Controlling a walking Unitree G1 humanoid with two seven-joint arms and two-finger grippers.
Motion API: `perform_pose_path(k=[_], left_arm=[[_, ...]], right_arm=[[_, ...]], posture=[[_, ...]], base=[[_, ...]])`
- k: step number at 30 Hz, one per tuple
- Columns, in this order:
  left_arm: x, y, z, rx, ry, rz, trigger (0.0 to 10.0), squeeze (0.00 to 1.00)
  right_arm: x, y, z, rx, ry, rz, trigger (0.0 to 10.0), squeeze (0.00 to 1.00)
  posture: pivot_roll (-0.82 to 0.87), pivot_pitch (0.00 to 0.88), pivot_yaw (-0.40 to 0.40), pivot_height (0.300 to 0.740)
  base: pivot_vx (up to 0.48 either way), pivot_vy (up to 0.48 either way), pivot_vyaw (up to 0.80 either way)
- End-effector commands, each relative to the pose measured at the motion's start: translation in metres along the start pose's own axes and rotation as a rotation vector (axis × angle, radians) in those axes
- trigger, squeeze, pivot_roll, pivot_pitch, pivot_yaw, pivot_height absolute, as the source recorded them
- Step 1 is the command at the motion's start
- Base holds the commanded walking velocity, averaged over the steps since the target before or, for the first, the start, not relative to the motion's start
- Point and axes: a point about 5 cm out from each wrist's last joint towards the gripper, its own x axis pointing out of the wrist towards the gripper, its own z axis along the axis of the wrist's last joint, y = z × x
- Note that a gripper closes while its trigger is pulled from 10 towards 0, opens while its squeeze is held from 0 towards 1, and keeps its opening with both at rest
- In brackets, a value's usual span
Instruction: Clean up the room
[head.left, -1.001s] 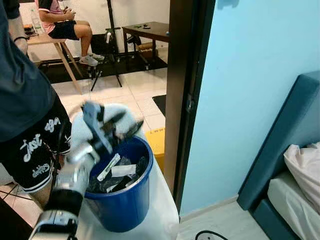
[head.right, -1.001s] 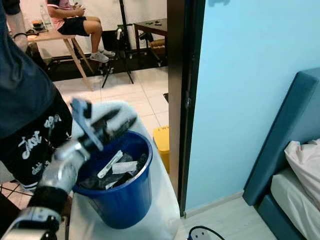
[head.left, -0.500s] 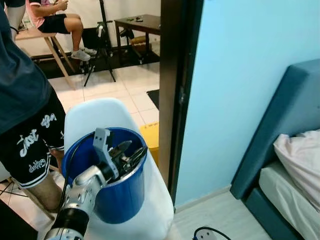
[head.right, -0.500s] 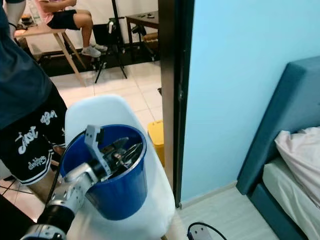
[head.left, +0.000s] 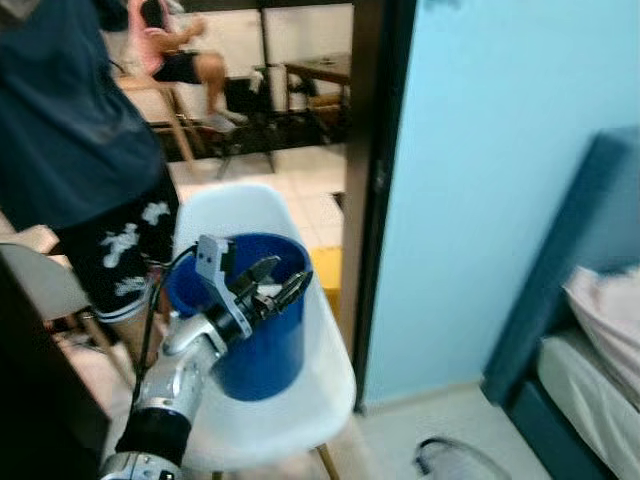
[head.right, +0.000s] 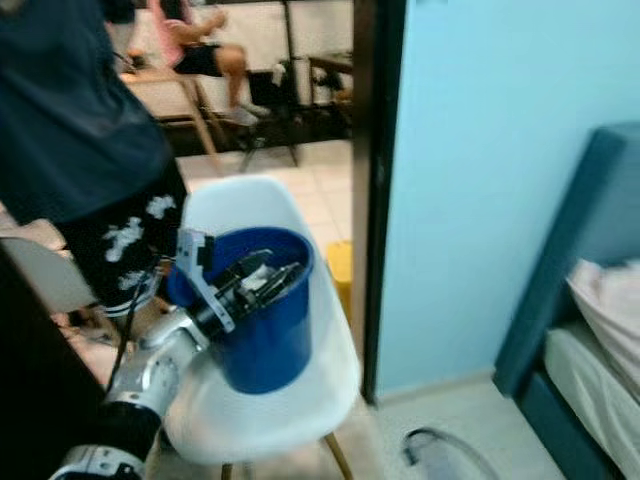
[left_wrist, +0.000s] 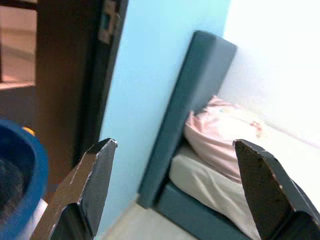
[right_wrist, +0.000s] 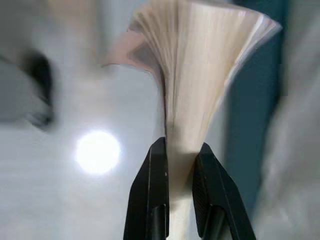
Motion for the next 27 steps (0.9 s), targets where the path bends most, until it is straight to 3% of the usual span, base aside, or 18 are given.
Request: perform_pose_path(k=[1, 8, 11, 13, 19, 21, 22, 23, 26, 27], left_arm=[[-0.010, 0.006, -0.004, 0.002, 0.029, 0.034, 10.0, 0.00], [-0.023, 0.010, -0.018, -0.018, 0.079, 0.064, 10.0, 0.00], [-0.043, 0.016, -0.038, -0.064, 0.141, 0.117, 10.0, 0.00], [-0.046, 0.017, -0.041, -0.078, 0.144, 0.127, 10.0, 0.00], [-0.077, 0.033, -0.068, -0.090, 0.261, 0.293, 10.0, 0.00], [-0.077, 0.033, -0.068, -0.090, 0.261, 0.293, 10.0, 0.00], [-0.095, 0.038, -0.083, -0.106, 0.329, 0.381, 10.0, 0.00], [-0.095, 0.038, -0.083, -0.106, 0.329, 0.381, 10.0, 0.00], [-0.124, 0.038, -0.105, -0.158, 0.419, 0.491, 10.0, 0.00], [-0.124, 0.038, -0.105, -0.158, 0.419, 0.491, 10.0, 0.00]], right_arm=[[-0.001, 0.021, 0.008, 0.009, -0.017, 0.064, 10.0, 0.00], [-0.002, 0.028, 0.003, 0.005, -0.008, 0.079, 10.0, 0.00], [-0.003, 0.034, -0.006, 0.002, 0.016, 0.099, 10.0, 0.00], [-0.003, 0.035, -0.008, 0.004, 0.019, 0.103, 10.0, 0.00], [-0.004, 0.039, -0.014, 0.001, 0.036, 0.119, 10.0, 0.00], [-0.004, 0.039, -0.014, 0.001, 0.036, 0.119, 10.0, 0.00], [-0.005, 0.040, -0.016, -0.001, 0.040, 0.127, 10.0, 0.00], [-0.005, 0.040, -0.016, -0.001, 0.040, 0.127, 10.0, 0.00], [-0.006, 0.041, -0.019, -0.001, 0.047, 0.133, 10.0, 0.00], [-0.006, 0.041, -0.019, -0.001, 0.047, 0.133, 10.0, 0.00]], posture=[[-0.06, 0.000, -0.026, 0.706], [-0.06, 0.000, -0.021, 0.706], [-0.05, 0.000, -0.016, 0.706], [-0.05, 0.000, -0.016, 0.706], [-0.05, 0.000, -0.013, 0.706], [-0.05, 0.000, -0.013, 0.706], [-0.05, 0.000, -0.012, 0.706], [-0.05, 0.000, -0.012, 0.706], [-0.05, 0.000, -0.012, 0.706], [-0.05, 0.000, -0.012, 0.706]], base=[[-0.319, 0.000, 0.00], [-0.313, 0.000, 0.00], [-0.167, 0.000, 0.00], [0.000, 0.000, 0.00], [0.000, 0.000, 0.00], [0.000, 0.000, 0.00], [0.000, 0.000, 0.00], [0.000, 0.000, 0.00], [0.000, 0.000, 0.00], [0.000, 0.000, 0.00]])
